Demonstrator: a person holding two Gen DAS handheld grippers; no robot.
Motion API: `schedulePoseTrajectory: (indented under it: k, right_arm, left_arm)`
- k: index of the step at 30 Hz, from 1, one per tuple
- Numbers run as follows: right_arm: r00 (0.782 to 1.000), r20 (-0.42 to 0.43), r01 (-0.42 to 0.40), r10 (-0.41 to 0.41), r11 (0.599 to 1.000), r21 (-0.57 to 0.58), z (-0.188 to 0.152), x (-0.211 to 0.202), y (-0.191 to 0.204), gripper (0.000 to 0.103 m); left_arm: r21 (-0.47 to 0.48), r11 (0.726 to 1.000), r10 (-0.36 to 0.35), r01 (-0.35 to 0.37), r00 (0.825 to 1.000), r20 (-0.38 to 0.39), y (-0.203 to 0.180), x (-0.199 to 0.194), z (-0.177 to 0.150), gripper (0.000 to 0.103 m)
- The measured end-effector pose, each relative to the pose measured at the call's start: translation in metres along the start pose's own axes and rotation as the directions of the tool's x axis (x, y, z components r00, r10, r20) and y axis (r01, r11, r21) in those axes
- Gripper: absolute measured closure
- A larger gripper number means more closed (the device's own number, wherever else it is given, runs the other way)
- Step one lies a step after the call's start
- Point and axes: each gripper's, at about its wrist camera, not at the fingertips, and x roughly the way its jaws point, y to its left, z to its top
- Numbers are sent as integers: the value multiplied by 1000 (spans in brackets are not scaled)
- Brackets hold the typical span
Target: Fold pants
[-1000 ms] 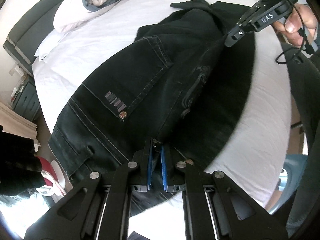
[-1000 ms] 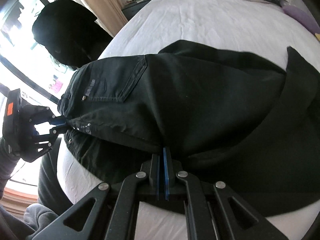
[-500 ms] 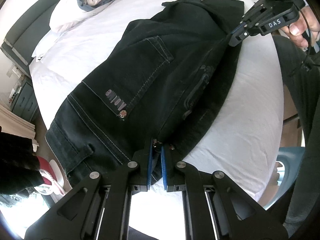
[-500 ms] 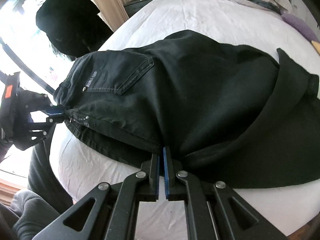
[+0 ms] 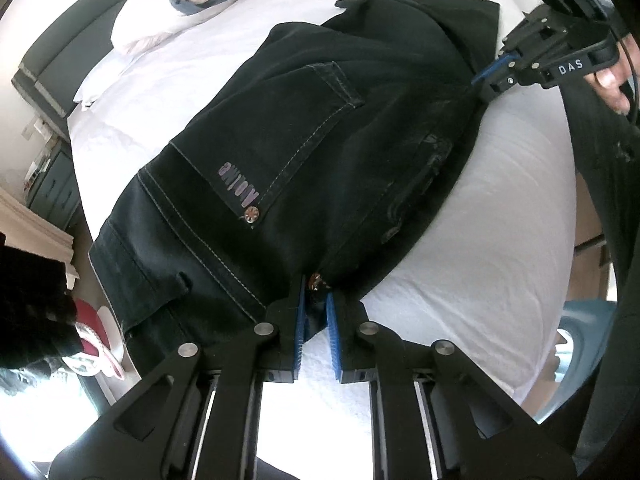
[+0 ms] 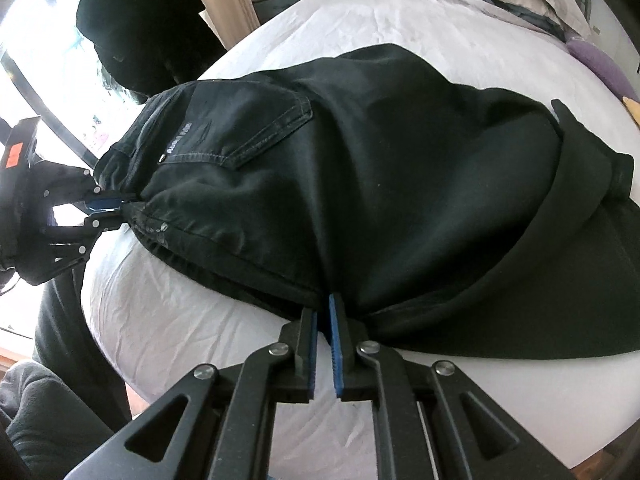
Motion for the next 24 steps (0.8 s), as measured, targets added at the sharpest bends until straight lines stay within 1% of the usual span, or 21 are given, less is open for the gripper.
schedulePoseTrajectory:
  k: [1, 2, 3, 4, 5, 6, 7, 9, 11, 13, 14, 15, 17, 18, 19, 20, 21, 22, 23, 24]
  right_arm:
    - [1000, 4, -2, 2, 1000, -1, 1, 1, 0, 91]
    - [1000, 7, -7, 7, 1000, -5, 1, 2, 1, 86]
    - [1000, 12, -16, 16, 1000, -9, 0, 0, 1, 75]
    - [999, 13, -31, 31, 999, -8, 0, -1, 1, 67]
    - [999, 15, -48, 48, 999, 1, 0, -2, 1, 50]
    - [998, 16, -69, 69, 998, -2, 0, -4, 2, 39]
    - [997, 15, -72, 72, 997, -7, 0, -5, 6, 37]
    - [997, 29, -73, 74, 997, -25, -1, -15, 9, 37]
    - [991, 73, -107, 108, 994, -25, 3, -27, 8, 38]
    - [981, 124, -154, 150, 988, 28, 14, -37, -2, 39]
    - [978, 137, -168, 160, 984, 54, 16, -40, -8, 41]
    - [974, 153, -185, 170, 979, 91, 22, -39, -16, 42]
    - [965, 177, -220, 195, 966, 134, 30, -32, -27, 42]
    - [962, 173, -240, 211, 956, 169, 32, -23, -35, 42]
    - [968, 153, -228, 198, 950, 211, 32, -12, -44, 42]
    - [978, 121, -193, 167, 951, 242, 30, 1, -51, 42]
    - [985, 97, -166, 145, 951, 262, 25, 8, -57, 56]
    - [985, 100, -163, 140, 944, 287, 20, 12, -64, 63]
    - [983, 116, -171, 142, 937, 303, 14, 10, -71, 66]
    - [982, 128, -175, 141, 931, 319, 9, 6, -77, 66]
  left_arm:
    - [-8, 1000, 3, -3, 1000, -3, 0, -2, -1, 91]
    - [-20, 1000, 1, -1, 1000, -8, 0, -4, 1, 91]
    - [-39, 999, -7, 7, 1000, -13, 0, -7, 1, 91]
    - [-60, 998, -17, 16, 1000, -15, 1, -14, -1, 91]
    - [-85, 996, -27, 26, 1000, -16, 3, -22, -3, 90]
    - [-105, 994, -38, 35, 999, -20, 5, -29, -4, 90]
    - [-122, 992, -49, 47, 999, -17, 7, -37, -4, 90]
    - [-150, 988, -31, 34, 999, 24, 11, -54, 3, 90]
    - [-202, 979, -5, 21, 997, 78, 17, -62, 23, 90]
    - [-269, 963, 5, 28, 993, 120, 24, -59, 41, 90]
    - [-309, 950, -9, 53, 990, 144, 27, -52, 55, 90]
    - [-326, 943, -15, 63, 989, 149, 26, -45, 62, 90]
    - [-348, 934, -27, 78, 989, 148, 20, -23, 76, 90]
    - [-358, 930, -41, 88, 990, 137, 16, -9, 81, 90]
    - [-367, 925, -60, 94, 993, 104, 10, 9, 82, 90]
    - [-373, 924, -73, 88, 996, 55, 4, 28, 80, 90]
    - [-379, 922, -72, 83, 996, 42, -2, 39, 75, 91]
    - [-379, 922, -61, 82, 996, 68, -6, 39, 68, 91]
    - [-379, 922, -55, 81, 995, 79, -10, 37, 64, 91]
    - [-388, 918, -58, 79, 996, 66, -11, 34, 59, 90]
